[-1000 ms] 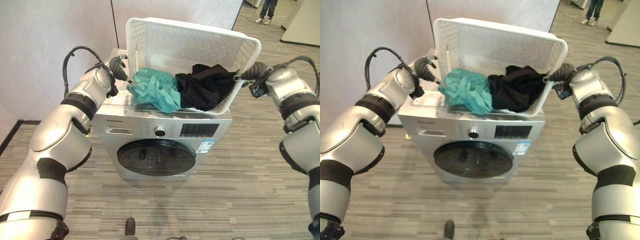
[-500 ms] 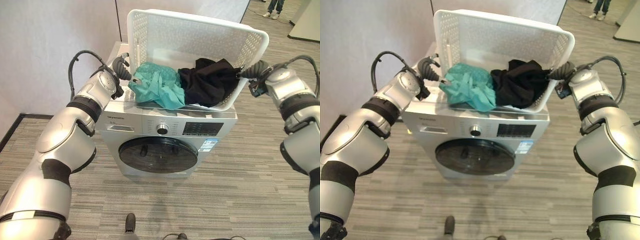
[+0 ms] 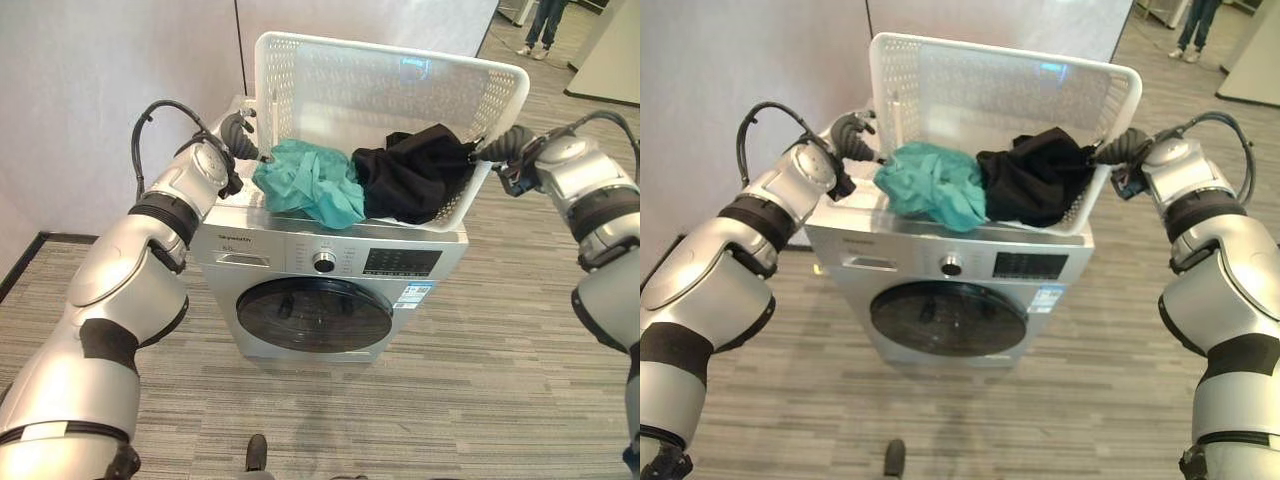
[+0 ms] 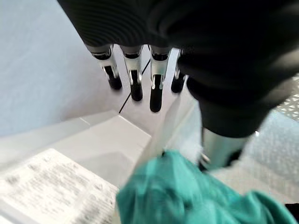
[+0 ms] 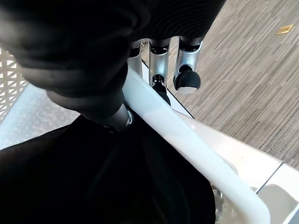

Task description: Grab the laundry basket,head to the washer,open it,put in the laundry and shut it.

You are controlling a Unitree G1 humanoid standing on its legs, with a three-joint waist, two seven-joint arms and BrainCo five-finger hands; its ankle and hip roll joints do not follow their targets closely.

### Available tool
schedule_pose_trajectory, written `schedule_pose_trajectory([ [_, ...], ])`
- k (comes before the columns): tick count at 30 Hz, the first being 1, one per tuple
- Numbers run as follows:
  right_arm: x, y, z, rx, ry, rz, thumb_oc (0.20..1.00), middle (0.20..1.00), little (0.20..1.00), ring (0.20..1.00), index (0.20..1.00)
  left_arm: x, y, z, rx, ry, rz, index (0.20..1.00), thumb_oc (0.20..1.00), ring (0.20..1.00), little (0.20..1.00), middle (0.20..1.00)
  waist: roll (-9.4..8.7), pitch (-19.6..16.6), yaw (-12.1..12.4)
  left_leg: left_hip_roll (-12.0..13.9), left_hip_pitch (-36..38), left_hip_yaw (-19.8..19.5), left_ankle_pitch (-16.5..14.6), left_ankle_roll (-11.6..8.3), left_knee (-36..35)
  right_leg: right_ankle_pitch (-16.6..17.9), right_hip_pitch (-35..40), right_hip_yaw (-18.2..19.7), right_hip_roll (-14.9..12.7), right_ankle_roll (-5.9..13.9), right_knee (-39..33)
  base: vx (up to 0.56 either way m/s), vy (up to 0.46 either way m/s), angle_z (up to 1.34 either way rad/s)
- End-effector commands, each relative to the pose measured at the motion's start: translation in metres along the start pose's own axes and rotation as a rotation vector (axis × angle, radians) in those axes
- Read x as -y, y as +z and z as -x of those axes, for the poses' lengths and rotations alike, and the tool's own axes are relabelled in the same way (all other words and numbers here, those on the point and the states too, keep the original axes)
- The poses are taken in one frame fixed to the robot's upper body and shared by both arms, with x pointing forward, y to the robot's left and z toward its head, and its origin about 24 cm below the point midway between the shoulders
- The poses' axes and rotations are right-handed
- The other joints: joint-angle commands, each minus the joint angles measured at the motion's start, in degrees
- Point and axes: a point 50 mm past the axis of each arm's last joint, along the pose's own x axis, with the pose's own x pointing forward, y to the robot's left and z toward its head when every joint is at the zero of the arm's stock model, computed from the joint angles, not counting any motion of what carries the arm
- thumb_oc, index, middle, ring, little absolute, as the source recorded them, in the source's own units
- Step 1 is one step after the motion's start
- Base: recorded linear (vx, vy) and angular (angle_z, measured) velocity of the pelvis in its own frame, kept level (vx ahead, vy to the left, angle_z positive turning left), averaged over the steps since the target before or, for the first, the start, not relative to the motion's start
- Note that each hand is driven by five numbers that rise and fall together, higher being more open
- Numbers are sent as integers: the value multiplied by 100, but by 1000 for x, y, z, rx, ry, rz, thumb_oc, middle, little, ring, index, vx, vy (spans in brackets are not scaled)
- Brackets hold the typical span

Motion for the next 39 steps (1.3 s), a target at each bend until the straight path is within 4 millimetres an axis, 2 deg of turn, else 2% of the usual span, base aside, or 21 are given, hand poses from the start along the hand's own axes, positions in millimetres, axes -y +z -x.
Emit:
schedule_pose_trajectory([
  [1, 55, 45, 26, 162, -186, -109, 200, 200, 200, 200, 200, -50, 40, -1, 109, 150, -35, 200, 200, 200, 200, 200, 136, 101, 255, 242, 1024, 232, -937, -119, 40, -182, -221, -188, -12, 81, 176, 0, 0, 0],
  [12, 60, 57, 30, 206, -217, -188, 200, 200, 200, 200, 200, -58, 50, 0, 130, 177, -57, 200, 200, 200, 200, 200, 182, -9, 305, 225, 1073, 197, -944, -103, 40, -214, -160, -213, -23, 69, 219, 0, 0, 0],
  [16, 58, 65, 31, 246, -201, -196, 200, 200, 200, 200, 200, -59, 44, 1, 118, 178, -49, 200, 200, 200, 200, 200, 182, -47, 291, 228, 1080, 204, -940, -106, 40, -217, -142, -223, -23, 67, 224, 0, 0, 0],
  [20, 64, 72, 39, 303, -196, -192, 200, 200, 200, 200, 200, -66, 29, 3, 88, 188, -52, 200, 200, 200, 200, 200, 182, -68, 256, 220, 1106, 226, -946, -106, 40, -215, -135, -217, -28, 73, 249, 0, 0, 0],
  [29, 76, 85, 55, 422, -182, -196, 200, 200, 200, 200, 200, -75, 18, 8, 108, 199, -95, 200, 200, 200, 200, 200, 166, -89, 225, 234, 1172, 256, -961, -101, 40, -248, -101, -207, -42, 74, 297, 0, 0, 0],
  [39, 86, 76, 62, 442, -196, -256, 200, 200, 200, 200, 200, -64, 13, 10, 131, 156, -92, 200, 200, 200, 200, 200, 168, -139, 240, 237, 1236, 283, -972, -94, 46, -298, -43, -219, -51, 63, 355, -7, -1, 0],
])
